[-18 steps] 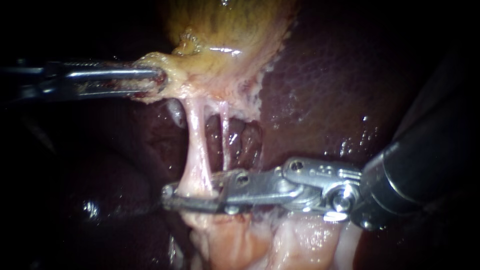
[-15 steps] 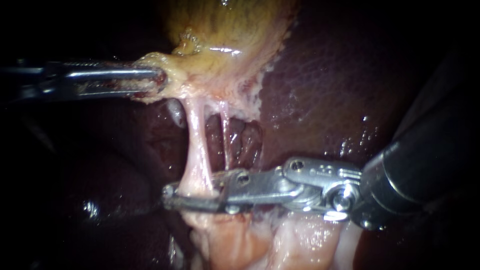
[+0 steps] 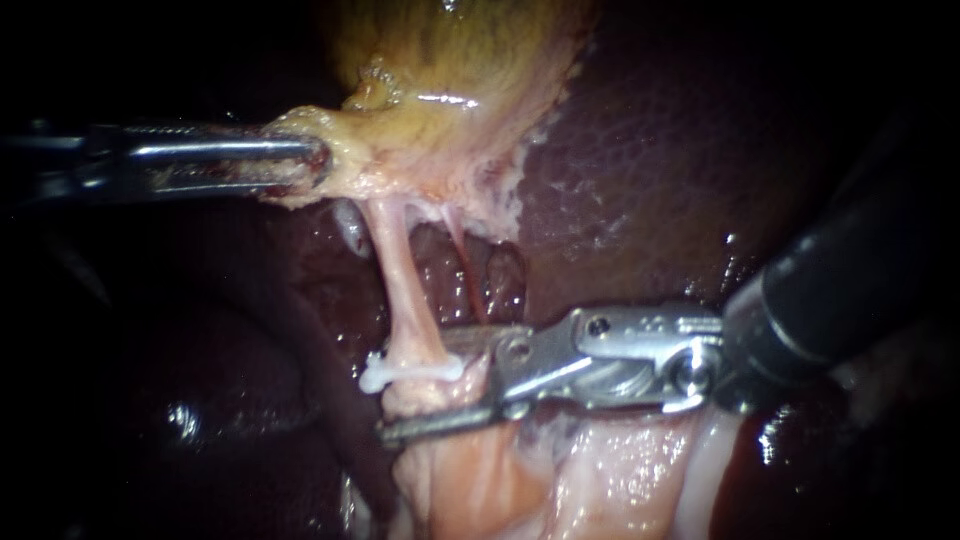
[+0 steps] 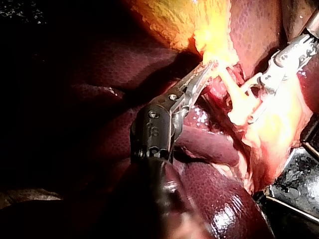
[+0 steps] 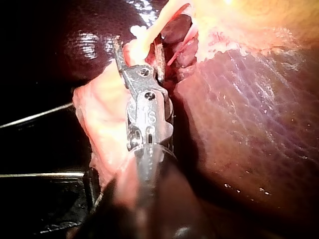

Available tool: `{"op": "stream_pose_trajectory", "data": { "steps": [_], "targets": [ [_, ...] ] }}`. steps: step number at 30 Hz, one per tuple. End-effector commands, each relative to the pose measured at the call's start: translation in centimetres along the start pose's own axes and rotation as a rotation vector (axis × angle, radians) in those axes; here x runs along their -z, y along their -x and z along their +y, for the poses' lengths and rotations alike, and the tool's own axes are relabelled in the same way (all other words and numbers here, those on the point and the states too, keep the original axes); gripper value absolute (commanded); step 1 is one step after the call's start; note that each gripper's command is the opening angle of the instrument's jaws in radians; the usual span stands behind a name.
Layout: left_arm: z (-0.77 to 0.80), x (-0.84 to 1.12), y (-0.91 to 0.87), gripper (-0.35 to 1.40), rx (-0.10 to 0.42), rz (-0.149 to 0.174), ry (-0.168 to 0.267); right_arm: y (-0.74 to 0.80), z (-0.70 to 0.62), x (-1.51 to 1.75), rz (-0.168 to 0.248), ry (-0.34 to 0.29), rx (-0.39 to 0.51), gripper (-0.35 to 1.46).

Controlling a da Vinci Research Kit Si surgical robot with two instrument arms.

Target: Going back first clip left tube

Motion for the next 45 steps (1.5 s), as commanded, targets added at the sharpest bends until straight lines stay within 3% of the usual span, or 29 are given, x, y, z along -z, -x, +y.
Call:
{"op": "stream_pose_trajectory", "data": {
  "steps": [1, 9, 18, 26, 30, 38, 45],
  "targets": [
    [-0.01, -0.01, 0.01, -0.35, -0.001, 0.000, 0.000, -0.01, 0.02, 0.07, 0.000, 0.004, 0.015, 0.50],
    [-0.03, -0.02, 0.02, -0.35, -0.002, 0.000, 0.000, -0.13, 0.07, 0.75, 0.004, 0.009, 0.108, 0.50],
    [-0.04, -0.02, 0.03, -0.35, -0.002, 0.000, 0.000, -0.18, 0.07, 1.34, 0.006, 0.004, 0.147, 0.50],
    [-0.09, -0.14, 0.05, -0.35, -0.003, 0.002, -0.005, -0.16, 0.08, 1.45, 0.006, 0.004, 0.152, 0.50],
    [-0.16, -0.33, 0.12, -0.35, -0.007, 0.009, -0.011, -0.16, 0.07, 1.46, 0.006, 0.003, 0.152, 0.50],
    [-0.26, -0.72, 0.28, -0.35, -0.019, -0.008, -0.007, -0.15, 0.07, 1.47, 0.006, 0.003, 0.152, 0.50],
    [-0.26, -0.73, 0.28, -0.35, -0.019, -0.009, -0.004, -0.16, 0.07, 1.50, 0.006, 0.002, 0.151, 0.50]
  ]
}}
